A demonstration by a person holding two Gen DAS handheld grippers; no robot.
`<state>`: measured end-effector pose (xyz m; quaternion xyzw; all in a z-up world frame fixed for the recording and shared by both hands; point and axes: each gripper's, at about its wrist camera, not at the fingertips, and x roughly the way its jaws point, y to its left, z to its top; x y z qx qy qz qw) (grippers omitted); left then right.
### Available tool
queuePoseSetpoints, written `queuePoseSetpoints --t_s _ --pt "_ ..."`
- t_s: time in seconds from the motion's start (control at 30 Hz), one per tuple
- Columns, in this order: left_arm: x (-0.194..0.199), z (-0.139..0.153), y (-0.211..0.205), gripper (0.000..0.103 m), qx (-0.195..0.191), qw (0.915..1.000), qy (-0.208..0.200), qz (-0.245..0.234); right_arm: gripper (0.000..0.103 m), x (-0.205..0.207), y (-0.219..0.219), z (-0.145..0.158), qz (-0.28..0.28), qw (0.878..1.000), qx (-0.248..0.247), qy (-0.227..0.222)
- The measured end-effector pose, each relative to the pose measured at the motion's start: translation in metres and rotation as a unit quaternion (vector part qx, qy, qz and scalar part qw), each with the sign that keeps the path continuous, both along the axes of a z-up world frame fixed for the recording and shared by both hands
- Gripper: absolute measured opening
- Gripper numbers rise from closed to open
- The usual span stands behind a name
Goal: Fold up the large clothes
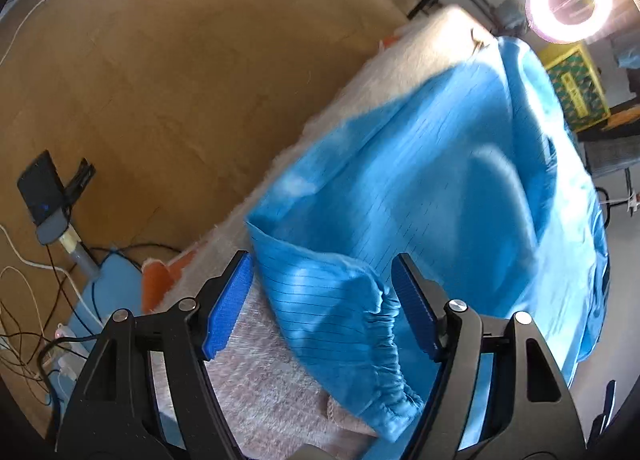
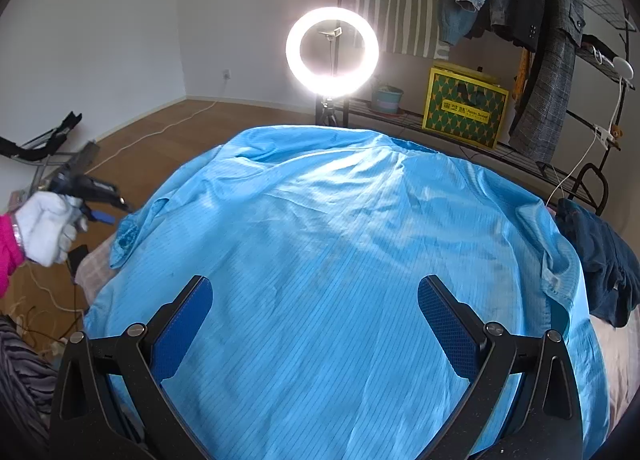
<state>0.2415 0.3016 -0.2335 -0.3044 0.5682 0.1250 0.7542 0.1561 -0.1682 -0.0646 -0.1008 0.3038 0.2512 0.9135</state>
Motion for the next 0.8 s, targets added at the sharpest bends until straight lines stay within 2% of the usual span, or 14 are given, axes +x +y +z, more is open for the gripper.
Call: queuePoseSetpoints --t_s 0.07,0.1,0.13,0.17,0.2,0.3,0.43,0.57,0.7,0.8 --pt "0.004 0.0 -0.009 0.067 0.037 0.9993 0.002 -0.012 0.102 0.002 0.0 -0.002 -0.002 1.0 -0.001 0.003" --pt "0.006 0.001 -0.012 0.055 0.056 0.9983 0.002 -0.018 0.102 0.002 0.001 -0.002 -0.002 1.0 -0.002 0.004" --pt "0.006 0.003 -0.014 0.033 0.084 0.9962 -0.001 -0.024 0.102 0.003 0.001 -0.003 -0.004 1.0 -0.003 0.005" --pt "0.006 0.003 -0.014 0.023 0.093 0.9954 -0.004 -0.025 0.102 0.004 0.001 -0.004 -0.005 1.0 -0.003 0.007" --pt "0.004 0.004 -0.012 0.005 0.086 0.9959 -0.013 -0.022 0.102 0.004 0.001 -0.005 -0.006 1.0 -0.004 0.009" --pt "0.004 0.006 -0.004 0.002 0.072 0.9969 -0.028 -0.011 0.102 0.006 0.001 -0.007 -0.008 1.0 -0.005 0.013" --pt "-0.008 0.044 0.014 0.002 0.116 0.9897 -0.083 0.01 0.102 0.006 0.003 -0.008 -0.007 1.0 -0.006 0.015" --pt "-0.018 0.107 0.018 0.001 0.157 0.9724 -0.172 0.019 0.102 0.006 0.01 -0.011 0.001 1.0 -0.011 0.02" --pt "-0.035 0.155 0.014 0.001 0.128 0.9601 -0.248 0.024 0.102 0.008 0.017 -0.017 0.011 0.999 -0.016 0.037" --pt "-0.05 0.192 -0.001 0.001 0.138 0.9435 -0.302 0.006 0.102 0.007 0.022 -0.021 0.017 0.999 -0.016 0.046"
